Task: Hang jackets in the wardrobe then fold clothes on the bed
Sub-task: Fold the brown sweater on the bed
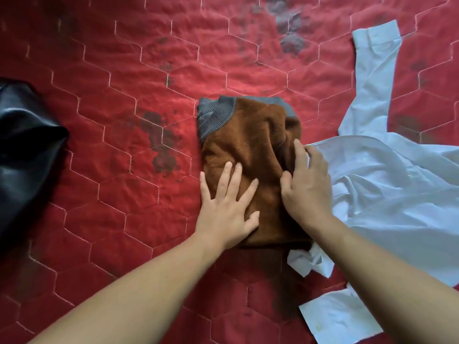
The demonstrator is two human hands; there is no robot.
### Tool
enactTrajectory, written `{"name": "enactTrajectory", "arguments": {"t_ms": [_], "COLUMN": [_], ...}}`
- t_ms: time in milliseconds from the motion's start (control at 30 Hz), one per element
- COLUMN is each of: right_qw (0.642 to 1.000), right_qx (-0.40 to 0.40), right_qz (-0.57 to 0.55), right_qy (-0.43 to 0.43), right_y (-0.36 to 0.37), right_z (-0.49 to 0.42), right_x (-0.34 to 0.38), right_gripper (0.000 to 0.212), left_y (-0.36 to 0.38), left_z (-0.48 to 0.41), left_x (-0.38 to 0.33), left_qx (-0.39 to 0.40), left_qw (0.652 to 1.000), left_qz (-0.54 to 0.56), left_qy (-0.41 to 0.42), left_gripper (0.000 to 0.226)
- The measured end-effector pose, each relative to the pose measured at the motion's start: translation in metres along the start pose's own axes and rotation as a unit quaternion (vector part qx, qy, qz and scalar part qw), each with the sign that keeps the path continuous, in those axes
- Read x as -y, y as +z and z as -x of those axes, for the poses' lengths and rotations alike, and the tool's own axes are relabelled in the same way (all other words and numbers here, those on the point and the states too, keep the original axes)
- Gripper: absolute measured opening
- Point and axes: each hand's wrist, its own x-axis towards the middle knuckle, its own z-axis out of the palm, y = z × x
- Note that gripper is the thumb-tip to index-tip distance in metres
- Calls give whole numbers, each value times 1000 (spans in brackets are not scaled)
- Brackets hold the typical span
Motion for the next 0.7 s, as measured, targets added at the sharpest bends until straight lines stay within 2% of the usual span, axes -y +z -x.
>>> {"name": "enactTrajectory", "arguments": {"t_ms": [100,167,267,367,533,633,700], "right_qw": [978,965,967,974,968,970,965], "right_qx": [-1,22,82,97,126,73,11], "right_qz": [116,150,165,142,161,181,159], "right_qy": [-171,-213,-176,-149,-142,-144,-208], "right_y": [7,18,33,45,38,26,23], "right_z": [-9,-21,-35,-42,-46,-44,-49], "right_x": [14,13,-2,-14,-7,17,44], "right_gripper": [70,60,60,67,70,66,59], "left_y": [0,-4,0,14,13,7,6], "left_z": [-6,1,18,23,15,21,26], "left_x": [-2,3,11,12,12,8,-2], "left_qx": [0,-12,-28,-28,-2,-42,-69], "left_qw": [1000,1000,998,995,996,983,958], "left_qz": [-17,0,50,75,72,153,218], "left_qy": [1,15,-10,-64,-51,-91,-172], "left_gripper": [74,73,79,90,92,86,89]}}
